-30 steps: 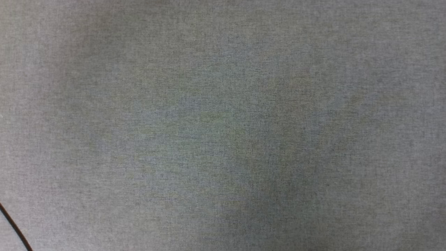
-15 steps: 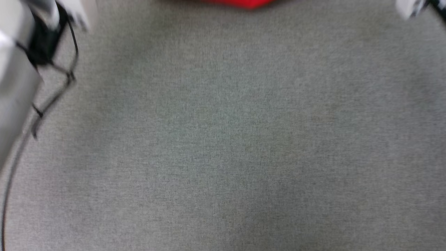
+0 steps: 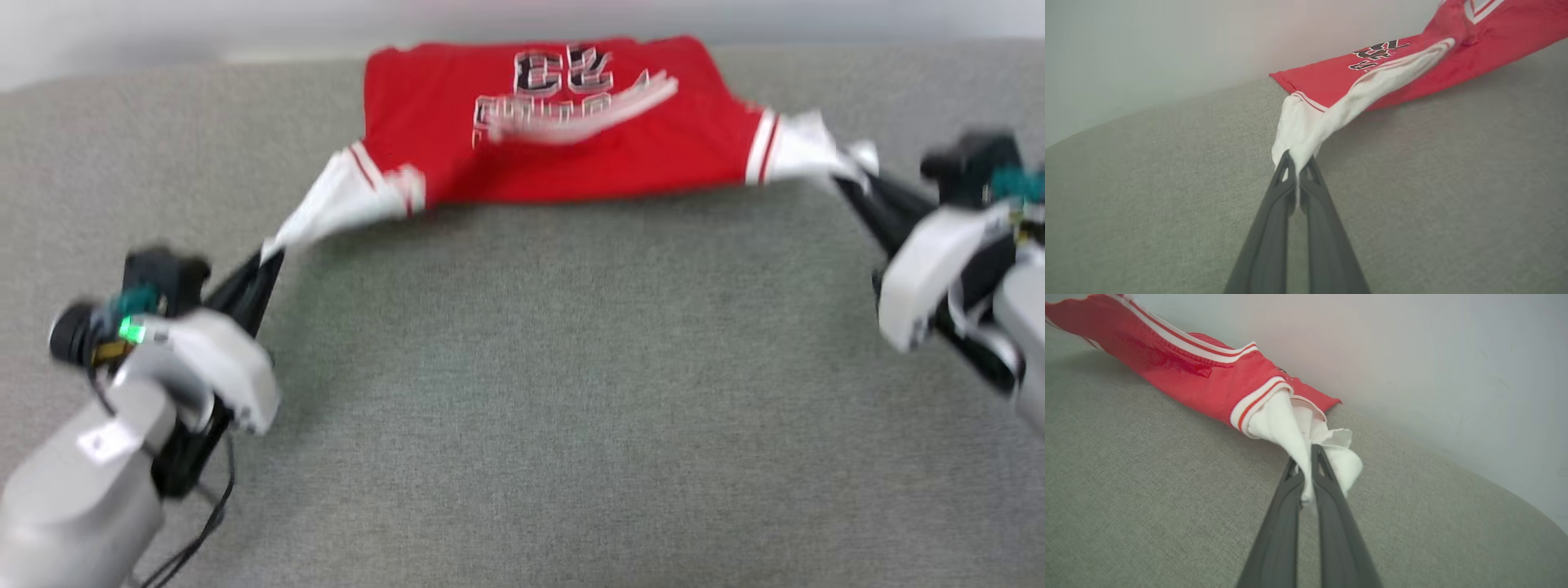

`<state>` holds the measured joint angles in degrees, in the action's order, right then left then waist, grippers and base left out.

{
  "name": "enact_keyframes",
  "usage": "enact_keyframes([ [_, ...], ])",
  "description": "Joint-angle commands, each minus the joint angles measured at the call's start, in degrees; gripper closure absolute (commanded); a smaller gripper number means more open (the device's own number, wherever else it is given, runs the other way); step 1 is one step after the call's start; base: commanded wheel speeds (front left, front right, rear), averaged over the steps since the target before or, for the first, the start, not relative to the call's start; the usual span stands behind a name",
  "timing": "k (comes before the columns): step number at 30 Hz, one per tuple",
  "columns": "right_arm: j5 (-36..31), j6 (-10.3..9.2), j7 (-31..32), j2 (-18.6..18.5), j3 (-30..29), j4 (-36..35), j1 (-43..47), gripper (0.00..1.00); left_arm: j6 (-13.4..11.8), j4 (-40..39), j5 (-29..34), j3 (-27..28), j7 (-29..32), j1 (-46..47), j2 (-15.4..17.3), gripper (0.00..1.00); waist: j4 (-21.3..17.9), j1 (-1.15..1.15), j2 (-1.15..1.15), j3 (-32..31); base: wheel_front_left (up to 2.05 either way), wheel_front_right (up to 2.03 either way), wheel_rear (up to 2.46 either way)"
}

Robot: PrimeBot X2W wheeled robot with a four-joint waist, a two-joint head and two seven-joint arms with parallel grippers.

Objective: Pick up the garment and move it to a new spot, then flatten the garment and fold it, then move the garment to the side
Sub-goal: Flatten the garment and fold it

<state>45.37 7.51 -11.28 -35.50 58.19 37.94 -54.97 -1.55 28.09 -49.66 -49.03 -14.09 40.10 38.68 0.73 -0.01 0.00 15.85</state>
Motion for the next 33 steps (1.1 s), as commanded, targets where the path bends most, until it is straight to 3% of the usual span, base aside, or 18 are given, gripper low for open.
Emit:
enact_keyframes([
  [1,0.4,-0.04,-0.5,-0.8,-0.1,-0.7,2.5,1.0,-0.7,-0.4,-0.6,0.4,-0.4,-2.1,1.0,1.0,-0.5,0.01,0.0,-2.7,0.0,0.0,0.0],
  [11,1.9,-0.04,-0.4,-6.0,-4.6,-8.2,23.2,1.0,-7.6,-8.8,-5.1,0.4,-0.8,-21.2,5.0,1.0,-1.6,0.01,0.0,-9.7,0.0,0.0,0.0],
  [21,0.5,-0.07,3.3,-9.1,-15.3,-16.2,44.5,1.0,-14.5,-19.3,-8.7,2.4,-1.1,-37.8,9.7,1.0,-1.8,0.01,0.0,-12.2,0.0,0.0,0.0],
  [26,-0.5,-0.07,6.3,-8.9,-19.5,-19.6,50.9,1.0,-15.8,-21.3,-8.4,2.9,-1.2,-40.8,10.9,1.0,-1.6,0.01,0.0,-12.2,0.0,0.0,0.0],
  [30,-3.3,-0.07,9.5,-7.6,-23.6,-22.8,53.5,1.0,-15.4,-22.6,-7.7,3.6,-1.2,-41.1,9.7,1.0,-1.5,0.01,0.0,-11.5,0.0,0.0,0.0],
  [31,-3.9,-0.07,10.3,-7.1,-24.8,-23.6,53.8,0.8,-15.3,-22.7,-7.4,3.7,-1.2,-40.9,9.3,1.0,-1.5,0.01,0.0,-11.3,0.0,0.0,0.0],
  [32,-4.8,-0.07,10.9,-6.9,-25.9,-24.6,53.7,0.31,-15.1,-22.8,-7.1,3.9,-1.2,-40.7,9.0,1.0,-1.4,0.01,0.0,-11.1,0.0,0.0,0.0],
  [33,-5.3,-0.07,11.6,-6.7,-27.1,-25.7,53.7,0.0,-15.1,-22.8,-6.4,3.9,-1.1,-40.4,8.7,1.0,-1.4,0.01,0.0,-10.9,0.0,0.0,0.0],
])
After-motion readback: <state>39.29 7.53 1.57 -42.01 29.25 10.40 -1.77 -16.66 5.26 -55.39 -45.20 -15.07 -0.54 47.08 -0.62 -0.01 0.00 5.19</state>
